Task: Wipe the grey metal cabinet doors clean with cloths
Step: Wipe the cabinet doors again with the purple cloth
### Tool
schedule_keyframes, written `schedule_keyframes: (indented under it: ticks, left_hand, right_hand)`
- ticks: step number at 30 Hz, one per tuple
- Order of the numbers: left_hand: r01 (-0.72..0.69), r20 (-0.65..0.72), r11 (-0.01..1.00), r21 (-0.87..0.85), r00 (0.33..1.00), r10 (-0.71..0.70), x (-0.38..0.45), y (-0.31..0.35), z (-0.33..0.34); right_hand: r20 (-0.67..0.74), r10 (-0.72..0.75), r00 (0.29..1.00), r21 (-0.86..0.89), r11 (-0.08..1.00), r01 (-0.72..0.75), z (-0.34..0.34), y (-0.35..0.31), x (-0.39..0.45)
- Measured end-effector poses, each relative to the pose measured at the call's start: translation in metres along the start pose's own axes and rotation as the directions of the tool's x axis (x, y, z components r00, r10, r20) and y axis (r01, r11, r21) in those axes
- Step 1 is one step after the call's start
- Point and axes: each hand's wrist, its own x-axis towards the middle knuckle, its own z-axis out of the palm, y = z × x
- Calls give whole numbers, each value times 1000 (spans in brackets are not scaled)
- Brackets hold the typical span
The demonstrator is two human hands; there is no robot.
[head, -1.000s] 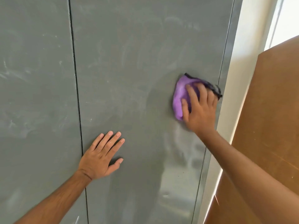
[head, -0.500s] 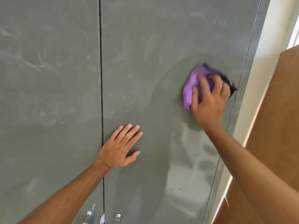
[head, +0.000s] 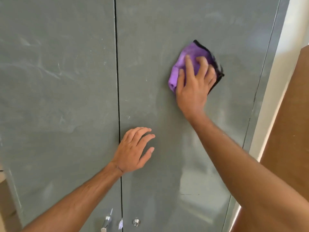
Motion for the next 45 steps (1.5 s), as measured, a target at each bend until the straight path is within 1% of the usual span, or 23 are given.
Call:
schedule_keyframes:
  ticks: [2,4,5,6,8,10,12,15,17,21,23,25,27,28,30,32,34,36,37,39,41,44,45]
  left_hand:
    - [88,-114,995,-43,989,-92,15,-1,-14]
    - [159,-197,985,-71,966,-170,32,-2,-27]
    - [174,-213,981,-89,959,-189,40,-3,-33]
    - [174,-219,979,-105,956,-193,45,-4,-38]
    - [171,-225,977,-130,954,-197,50,-8,-45]
    - [181,-203,971,-158,956,-211,55,-10,-49]
    - [180,-205,967,-181,955,-216,64,-11,-54]
    - [198,-230,949,-245,939,-255,82,-5,-60]
    - [269,-200,890,-367,912,-359,89,-1,-57]
    - [466,-65,769,-438,837,-544,100,8,-39]
    - [495,-84,785,-373,824,-560,123,5,-35]
    - [553,-182,776,-304,765,-617,155,-9,-34]
    - [627,-279,751,-205,698,-659,178,-27,-29]
    - [641,-286,761,-106,713,-640,179,-30,-26]
    - [536,-226,835,122,834,-503,153,-28,-18]
    - [380,-90,904,199,925,-369,98,-34,-16]
    - [280,61,931,232,951,-302,23,-57,-25]
    - [300,118,930,211,937,-329,-23,-99,-51]
    - [398,85,903,161,906,-414,-25,-122,-64]
    - [640,-69,764,86,769,-636,9,-154,-85]
    - [671,-176,729,137,740,-649,61,-159,-89]
    - [289,6,934,211,955,-296,71,-118,-64]
    - [148,122,965,217,977,-177,43,-107,-56]
  right_hand:
    - [133,-362,923,148,928,343,8,-35,-33]
    - [252,-735,630,317,677,664,-4,-27,-73]
    - [288,-802,523,363,597,716,-14,-9,-80]
    - [294,-824,484,373,565,736,-21,11,-78]
    - [261,-741,619,292,672,681,-23,33,-51]
    - [187,-413,892,140,909,392,-11,18,-13]
    - [132,-158,979,119,983,143,5,-32,4]
    - [292,-423,858,429,859,278,12,-91,-9]
    - [356,-495,792,638,748,181,7,-91,-10]
    - [396,-169,903,768,600,-224,-11,-82,15]
    - [277,-81,957,743,650,-160,-13,-72,29]
    - [143,-143,979,638,769,19,-8,-63,34]
    - [130,-180,975,489,867,95,4,-60,30]
    - [141,-172,975,433,896,96,9,-62,25]
    - [146,-166,975,387,917,98,17,-64,11]
    - [123,-213,969,363,919,156,22,-62,-1]
    - [111,-260,959,310,926,215,27,-58,-6]
    - [117,-267,957,256,939,230,30,-59,-10]
    - [113,-260,959,228,946,230,30,-61,-10]
    - [114,-248,962,197,955,223,31,-67,-10]
    - [113,-231,967,185,961,208,33,-69,-11]
    - [111,-208,972,192,964,185,32,-70,-11]
    - [109,-193,975,198,966,169,33,-72,-11]
